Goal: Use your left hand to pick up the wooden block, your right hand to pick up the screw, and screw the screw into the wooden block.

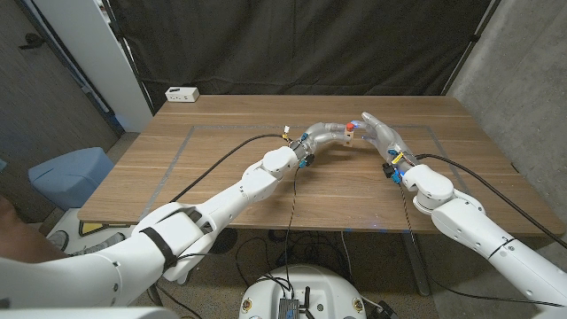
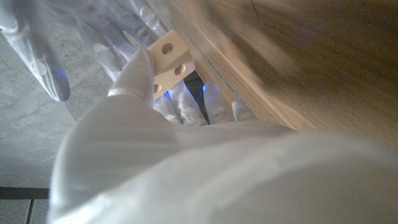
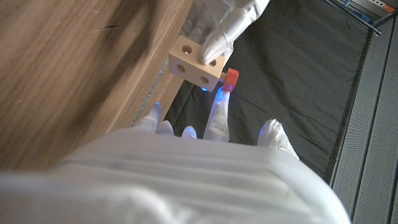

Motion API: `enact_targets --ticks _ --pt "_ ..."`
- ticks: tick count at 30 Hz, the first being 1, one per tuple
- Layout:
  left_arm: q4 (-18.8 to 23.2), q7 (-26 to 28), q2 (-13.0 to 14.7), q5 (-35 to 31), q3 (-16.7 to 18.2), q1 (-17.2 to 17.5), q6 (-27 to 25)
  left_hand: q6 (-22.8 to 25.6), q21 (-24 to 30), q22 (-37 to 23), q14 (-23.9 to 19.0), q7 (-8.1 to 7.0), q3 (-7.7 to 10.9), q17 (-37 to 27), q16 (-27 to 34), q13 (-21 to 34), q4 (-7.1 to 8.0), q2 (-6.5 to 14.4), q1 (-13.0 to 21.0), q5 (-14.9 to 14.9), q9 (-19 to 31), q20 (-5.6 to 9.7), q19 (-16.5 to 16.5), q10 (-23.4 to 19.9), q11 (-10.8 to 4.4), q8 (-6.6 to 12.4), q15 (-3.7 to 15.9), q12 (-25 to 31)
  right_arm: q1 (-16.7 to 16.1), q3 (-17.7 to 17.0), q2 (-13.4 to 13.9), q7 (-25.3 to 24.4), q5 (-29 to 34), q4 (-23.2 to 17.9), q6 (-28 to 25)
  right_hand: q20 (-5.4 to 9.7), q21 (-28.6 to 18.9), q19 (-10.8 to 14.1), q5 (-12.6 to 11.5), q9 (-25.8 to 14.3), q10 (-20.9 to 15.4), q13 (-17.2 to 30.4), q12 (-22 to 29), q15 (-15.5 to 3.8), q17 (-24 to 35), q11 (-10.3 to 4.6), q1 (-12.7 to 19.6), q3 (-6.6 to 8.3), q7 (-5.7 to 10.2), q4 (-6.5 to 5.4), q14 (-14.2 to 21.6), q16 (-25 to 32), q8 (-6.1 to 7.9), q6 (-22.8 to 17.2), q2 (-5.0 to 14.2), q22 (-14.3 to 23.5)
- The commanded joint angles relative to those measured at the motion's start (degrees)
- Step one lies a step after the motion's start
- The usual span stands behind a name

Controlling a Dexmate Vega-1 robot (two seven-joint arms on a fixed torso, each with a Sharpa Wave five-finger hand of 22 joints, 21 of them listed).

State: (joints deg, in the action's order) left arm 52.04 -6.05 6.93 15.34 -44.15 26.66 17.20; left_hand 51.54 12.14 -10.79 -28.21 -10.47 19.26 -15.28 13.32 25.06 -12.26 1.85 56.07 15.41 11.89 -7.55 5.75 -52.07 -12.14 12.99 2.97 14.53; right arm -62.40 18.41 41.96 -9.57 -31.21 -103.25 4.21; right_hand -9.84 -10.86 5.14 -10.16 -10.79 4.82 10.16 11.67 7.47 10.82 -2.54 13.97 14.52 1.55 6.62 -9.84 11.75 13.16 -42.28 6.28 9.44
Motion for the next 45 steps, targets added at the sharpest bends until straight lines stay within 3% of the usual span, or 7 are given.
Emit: enact_targets --ticks 1,16,30,45 --pt "0.41 -0.09 0.26 0.02 0.00 0.13 -0.11 2.11 0.40 -0.14 -0.49 1.27 3.66 -0.22 0.39 8.96 3.32 5.12 -4.15 0.25 0.04 -0.30 0.37 -0.68 -0.16 0.23 3.02 1.67 -1.00 -0.47 -0.47 -2.25 1.08 -0.63 0.77 -0.13 -0.67 1.07 -0.10 -0.22 -0.92 0.07 0.48 -0.34 0.01 -0.21 0.44 0.48 -0.25 0.19 -1.77 0.48 0.52 -1.48 0.32 0.26" --pt "0.48 -0.60 0.55 0.37 0.17 0.15 -0.36 2.10 0.39 -0.14 -0.50 1.27 3.70 -0.21 0.39 8.97 3.30 5.12 -4.13 0.25 0.04 -0.34 0.35 -0.68 -0.15 0.22 2.98 1.70 -0.99 -0.36 -1.09 -3.37 1.42 -1.22 -0.06 -0.19 -0.70 2.61 -0.04 -0.18 -3.86 0.06 0.73 -0.63 -0.07 -1.89 1.01 0.97 -0.75 0.72 -0.09 0.67 0.89 -4.77 0.36 0.24" --pt "-0.32 -0.88 0.28 0.43 0.10 -0.28 -0.44 2.05 0.40 -0.14 -0.53 1.32 3.73 -0.22 0.39 8.96 3.36 5.17 -4.20 0.24 0.04 -0.36 0.37 -0.76 -0.13 0.20 3.05 1.76 -1.02 -0.34 -0.86 -3.09 1.49 -1.32 -0.39 -0.43 -0.58 3.52 0.01 -0.14 -6.05 0.05 0.74 -0.89 -0.13 -2.47 1.28 1.28 -1.24 0.99 1.01 0.65 1.44 -8.39 0.34 0.23" --pt "-1.62 -1.07 -0.32 0.49 0.03 -0.84 -0.32 2.05 0.46 -0.14 -0.62 1.38 3.78 -0.22 0.42 8.93 3.31 5.18 -4.16 0.24 0.05 -0.33 0.53 -0.79 -0.12 0.19 2.97 1.79 -1.28 -0.60 -0.55 -2.84 1.25 -1.42 -0.47 -0.53 -0.56 4.12 0.02 -0.12 -7.13 0.05 0.70 -1.16 -0.15 -2.96 1.40 1.43 -1.48 1.09 1.70 0.68 1.37 -9.46 0.34 0.23"
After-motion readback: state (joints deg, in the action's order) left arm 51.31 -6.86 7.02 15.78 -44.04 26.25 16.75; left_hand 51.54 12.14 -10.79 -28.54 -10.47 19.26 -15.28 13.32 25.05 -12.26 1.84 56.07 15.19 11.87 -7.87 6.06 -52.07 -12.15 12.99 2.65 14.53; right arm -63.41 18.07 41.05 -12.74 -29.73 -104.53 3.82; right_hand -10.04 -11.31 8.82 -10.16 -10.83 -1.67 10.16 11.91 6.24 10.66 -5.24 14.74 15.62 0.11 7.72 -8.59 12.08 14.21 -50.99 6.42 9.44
